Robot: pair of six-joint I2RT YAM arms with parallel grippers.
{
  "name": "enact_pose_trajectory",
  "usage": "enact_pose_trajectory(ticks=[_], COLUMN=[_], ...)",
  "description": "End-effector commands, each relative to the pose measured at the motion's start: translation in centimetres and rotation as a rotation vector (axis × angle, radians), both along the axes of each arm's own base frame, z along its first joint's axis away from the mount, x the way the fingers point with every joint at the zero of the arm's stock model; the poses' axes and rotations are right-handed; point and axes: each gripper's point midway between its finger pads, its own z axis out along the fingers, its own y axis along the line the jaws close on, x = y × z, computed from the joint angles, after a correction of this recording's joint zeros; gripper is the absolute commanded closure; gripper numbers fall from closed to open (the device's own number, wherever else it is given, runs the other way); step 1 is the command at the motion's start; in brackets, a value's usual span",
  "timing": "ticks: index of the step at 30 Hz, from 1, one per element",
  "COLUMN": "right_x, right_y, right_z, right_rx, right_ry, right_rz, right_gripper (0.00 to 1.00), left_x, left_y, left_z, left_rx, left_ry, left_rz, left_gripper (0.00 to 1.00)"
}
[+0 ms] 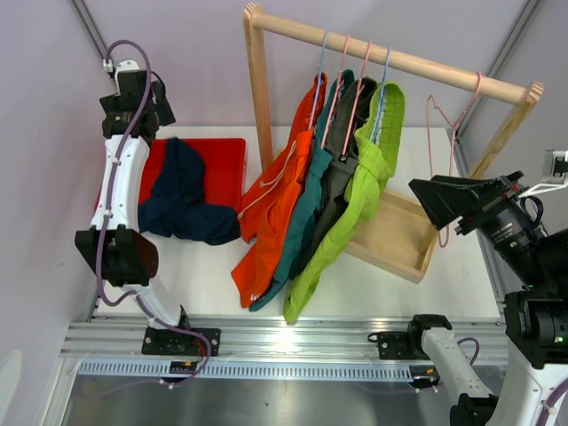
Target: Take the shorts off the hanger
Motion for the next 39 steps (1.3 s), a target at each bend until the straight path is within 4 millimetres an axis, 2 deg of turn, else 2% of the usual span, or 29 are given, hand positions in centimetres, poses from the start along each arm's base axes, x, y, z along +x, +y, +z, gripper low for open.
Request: enact_pose_trajectory(ticks=[1, 2, 3, 4, 5, 6, 7, 8, 9, 10, 11, 12, 13, 15, 16, 17, 18, 20, 21, 24, 26, 28, 34, 35, 39], right_x=[-1.7, -1.5, -1.5, -0.5, 0.1, 0.6, 2.4, 3.2, 4.3, 6.0, 6.8, 7.8, 9.6, 10.8, 11.4, 12.5, 13.1, 14.4, 15.0, 16.1, 16.7, 17.2, 18.3, 18.3, 18.6], right_y=[2.3, 2.4, 2.6, 2.8, 2.7, 2.6, 2.5, 2.5, 2.2, 2.1, 2.2, 1.9, 1.7, 2.2, 2.3, 2.5, 2.8, 3.2, 3.2, 4.6, 5.0, 5.5, 5.8, 5.8, 5.6], right_z=[3.5, 3.9, 4.5, 4.7, 4.8, 5.1, 4.9, 4.7, 4.6, 4.2, 4.0, 3.8, 3.1, 2.6, 2.2, 1.7, 1.5, 0.7, 0.5, -0.4, -0.9, -1.4, -3.1, -3.1, -3.7], right_rx=[0.040, 0.049, 0.064, 0.062, 0.064, 0.064, 0.062, 0.062, 0.067, 0.061, 0.057, 0.055, 0.035, 0.024, 0.017, 0.004, 0.001, -0.024, -0.027, -0.045, -0.051, -0.055, -0.064, -0.063, -0.067], right_ry=[-0.102, -0.103, -0.102, -0.097, -0.089, -0.093, -0.069, -0.056, -0.042, -0.014, -0.004, 0.012, 0.030, 0.044, 0.056, 0.065, 0.068, 0.079, 0.085, 0.097, 0.107, 0.111, 0.144, 0.143, 0.158], right_rz=[0.183, 0.195, 0.213, 0.230, 0.229, 0.221, 0.213, 0.212, 0.192, 0.183, 0.183, 0.150, 0.129, 0.122, 0.113, 0.107, 0.093, 0.075, 0.052, 0.056, 0.048, 0.037, 0.011, 0.007, -0.007], right_gripper=[0.01, 0.00, 0.01, 0.01, 0.00, 0.01, 0.01, 0.02, 0.03, 0.04, 0.05, 0.07, 0.09, 0.11, 0.12, 0.12, 0.14, 0.16, 0.19, 0.23, 0.26, 0.33, 0.39, 0.46, 0.60], left_x=[-1.7, -2.9, -3.6, -4.2, -5.7, -6.4, -7.1, -7.9, -9.7, -10.5, -11.3, -13.1, -14.0, -15.5, -17.2, -17.9, -18.1, -19.2, -19.3, -19.9, -20.3, -20.4, -20.8, -20.8, -20.8], left_y=[-1.2, -1.6, -2.0, -2.9, -3.6, -4.6, -6.1, -6.9, -7.4, -8.6, -9.1, -9.8, -10.2, -11.0, -11.4, -12.2, -12.7, -12.9, -13.2, -13.5, -13.3, -13.3, -13.0, -13.0, -13.0], left_z=[4.6, 6.2, 5.8, 6.3, 7.5, 7.2, 7.6, 7.9, 7.7, 7.9, 7.0, 7.2, 7.3, 4.9, 5.9, 5.8, 3.6, 2.7, 1.4, -0.9, -1.5, -1.9, -3.3, -3.7, -4.9], left_rx=[-0.063, -0.057, -0.056, -0.058, -0.049, -0.046, -0.048, -0.049, -0.050, -0.058, -0.066, -0.078, -0.105, -0.130, -0.145, -0.165, -0.168, -0.175, -0.177, -0.179, -0.169, -0.160, -0.143, -0.143, -0.147], left_ry=[-0.144, -0.180, -0.172, -0.182, -0.208, -0.199, -0.212, -0.225, -0.238, -0.255, -0.247, -0.277, -0.298, -0.273, -0.324, -0.339, -0.310, -0.317, -0.291, -0.248, -0.256, -0.265, -0.259, -0.259, -0.253], left_rz=[-0.026, -0.038, -0.049, -0.080, -0.100, -0.122, -0.168, -0.194, -0.213, -0.246, -0.264, -0.292, -0.310, -0.348, -0.380, -0.426, -0.450, -0.481, -0.494, -0.524, -0.526, -0.530, -0.527, -0.527, -0.528], left_gripper=[0.01, 0.01, 0.01, 0.01, 0.01, 0.01, 0.01, 0.01, 0.01, 0.01, 0.01, 0.01, 0.01, 0.01, 0.01, 0.01, 0.01, 0.01, 0.01, 0.00, 0.01, 0.01, 0.01, 0.01, 0.01])
